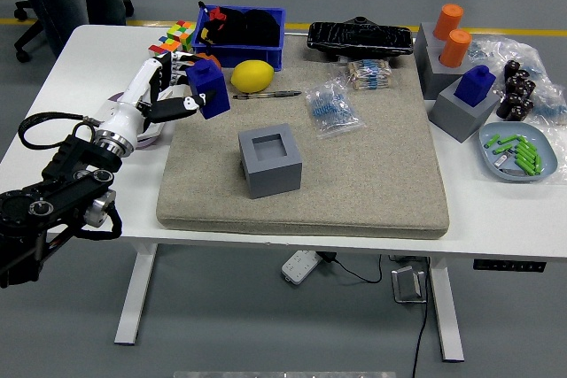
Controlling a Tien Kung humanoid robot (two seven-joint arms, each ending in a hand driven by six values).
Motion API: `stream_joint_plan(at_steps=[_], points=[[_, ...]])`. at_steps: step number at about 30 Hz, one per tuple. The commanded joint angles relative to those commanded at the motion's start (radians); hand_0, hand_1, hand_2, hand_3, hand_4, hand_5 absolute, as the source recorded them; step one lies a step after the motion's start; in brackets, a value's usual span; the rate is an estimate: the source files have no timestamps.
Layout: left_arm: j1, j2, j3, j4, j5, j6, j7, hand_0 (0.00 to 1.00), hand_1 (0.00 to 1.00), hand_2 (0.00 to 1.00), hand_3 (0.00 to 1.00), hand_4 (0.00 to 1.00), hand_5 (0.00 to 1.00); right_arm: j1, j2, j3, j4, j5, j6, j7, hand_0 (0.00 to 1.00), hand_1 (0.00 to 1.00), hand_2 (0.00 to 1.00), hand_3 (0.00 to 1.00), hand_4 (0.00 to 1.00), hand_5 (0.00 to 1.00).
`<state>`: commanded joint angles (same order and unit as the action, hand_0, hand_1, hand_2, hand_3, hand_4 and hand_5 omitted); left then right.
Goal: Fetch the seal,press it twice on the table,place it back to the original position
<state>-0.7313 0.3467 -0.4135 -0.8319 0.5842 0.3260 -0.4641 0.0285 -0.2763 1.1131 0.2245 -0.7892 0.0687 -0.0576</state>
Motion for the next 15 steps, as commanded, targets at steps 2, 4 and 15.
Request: stream_joint_plan(at_steps=[2,4,15], points=[[0.011,-0.01,0.023,0.046,-0.02,-0.006,0.0,0.623,0.429,0.414,0.573,0.645,0.002,0.001,0.001,0.0,0.001,0.0,0.0,0.0,0.721,0.681,0.647,0.613,0.713,0.518],[0.019,-0.018,0.039,0.08,-0.035,-0.009,0.0,0.623,0.429,0.414,0.573,0.645,0.002,0.002,0.001,0.0,0.001,0.001,-0.001,0.001,0.721,0.681,0.647,0.613,0.713,0.518],[0.067,-0.09,0.052,0.183,-0.091,0.003,-0.033,0.624,0.428,0.416,0.574,0.645,0.002,0.004,0.004,-0.007,0.0,0.003,0.001,-0.002,0.722,0.681,0.647,0.613,0.713,0.518]])
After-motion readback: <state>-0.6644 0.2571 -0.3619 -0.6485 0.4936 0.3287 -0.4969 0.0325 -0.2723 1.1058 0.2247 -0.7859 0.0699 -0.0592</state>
